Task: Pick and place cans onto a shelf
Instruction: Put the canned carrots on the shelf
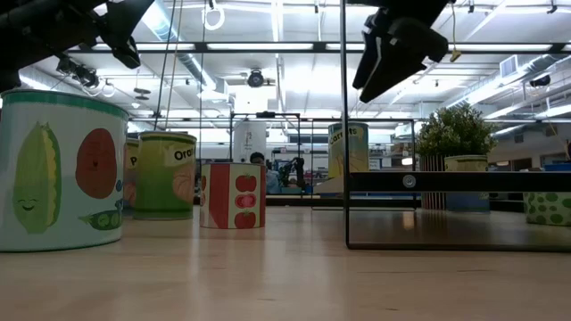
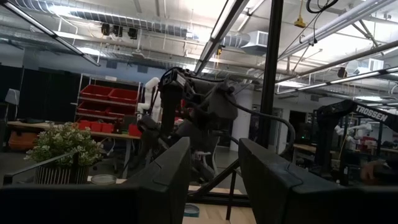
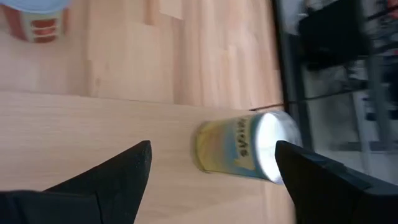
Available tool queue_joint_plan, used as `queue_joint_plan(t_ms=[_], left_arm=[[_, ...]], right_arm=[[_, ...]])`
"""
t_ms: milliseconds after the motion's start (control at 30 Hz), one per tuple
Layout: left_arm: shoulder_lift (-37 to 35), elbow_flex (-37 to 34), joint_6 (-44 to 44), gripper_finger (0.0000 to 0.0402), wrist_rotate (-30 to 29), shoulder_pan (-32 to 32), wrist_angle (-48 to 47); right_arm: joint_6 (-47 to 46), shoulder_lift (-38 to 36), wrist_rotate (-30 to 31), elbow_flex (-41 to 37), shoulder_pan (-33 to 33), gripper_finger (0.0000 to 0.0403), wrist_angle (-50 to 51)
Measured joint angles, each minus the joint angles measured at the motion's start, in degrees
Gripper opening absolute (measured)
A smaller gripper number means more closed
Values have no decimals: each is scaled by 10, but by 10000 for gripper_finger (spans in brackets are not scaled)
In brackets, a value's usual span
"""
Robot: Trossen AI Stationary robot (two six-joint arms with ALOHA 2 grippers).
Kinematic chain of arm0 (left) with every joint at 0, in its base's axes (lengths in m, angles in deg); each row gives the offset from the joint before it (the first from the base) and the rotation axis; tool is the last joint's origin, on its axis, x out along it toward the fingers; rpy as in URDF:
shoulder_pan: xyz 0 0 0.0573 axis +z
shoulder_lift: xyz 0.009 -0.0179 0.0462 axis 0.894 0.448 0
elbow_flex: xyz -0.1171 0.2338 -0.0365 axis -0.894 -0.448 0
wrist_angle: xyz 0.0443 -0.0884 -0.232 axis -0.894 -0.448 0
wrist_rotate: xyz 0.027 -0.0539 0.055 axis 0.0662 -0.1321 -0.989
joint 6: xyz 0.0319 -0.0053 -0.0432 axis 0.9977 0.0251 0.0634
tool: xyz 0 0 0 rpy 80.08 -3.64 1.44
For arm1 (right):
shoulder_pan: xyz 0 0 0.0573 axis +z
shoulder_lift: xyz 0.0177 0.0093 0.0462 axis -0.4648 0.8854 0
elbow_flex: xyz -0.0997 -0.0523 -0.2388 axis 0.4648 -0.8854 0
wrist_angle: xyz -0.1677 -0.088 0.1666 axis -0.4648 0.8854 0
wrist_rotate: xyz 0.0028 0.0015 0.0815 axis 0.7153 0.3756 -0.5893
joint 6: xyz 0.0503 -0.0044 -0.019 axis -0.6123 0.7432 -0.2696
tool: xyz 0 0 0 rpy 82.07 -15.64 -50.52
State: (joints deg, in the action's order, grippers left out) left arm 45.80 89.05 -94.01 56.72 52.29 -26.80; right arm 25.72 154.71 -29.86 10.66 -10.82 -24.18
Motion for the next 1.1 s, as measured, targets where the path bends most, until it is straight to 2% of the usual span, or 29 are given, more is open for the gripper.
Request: queue_joint_plan(t_ms=[133, 333, 433, 567, 700, 867, 1100], left_arm=[[0, 0, 0, 142, 0, 0, -7], [0, 0, -2, 142, 0, 0, -10], [0, 0, -1, 142, 0, 0, -9], [0, 0, 9, 142, 0, 0, -9], [0, 0, 8, 142, 0, 0, -3], [0, 0, -2, 142, 0, 0, -6], [0, 0, -2, 142, 0, 0, -10]], right_arm=[[7, 0, 40, 0, 20, 349, 9], [-27, 0, 50, 14, 40, 349, 73], [-37, 0, 30, 34, 48, 349, 82], [-35, -1, -27, 44, 47, 349, 37], [-13, -1, -26, 6, 51, 349, -40], [-13, 0, 13, -40, 56, 349, -75], [14, 0, -22, -35, 41, 349, -71]])
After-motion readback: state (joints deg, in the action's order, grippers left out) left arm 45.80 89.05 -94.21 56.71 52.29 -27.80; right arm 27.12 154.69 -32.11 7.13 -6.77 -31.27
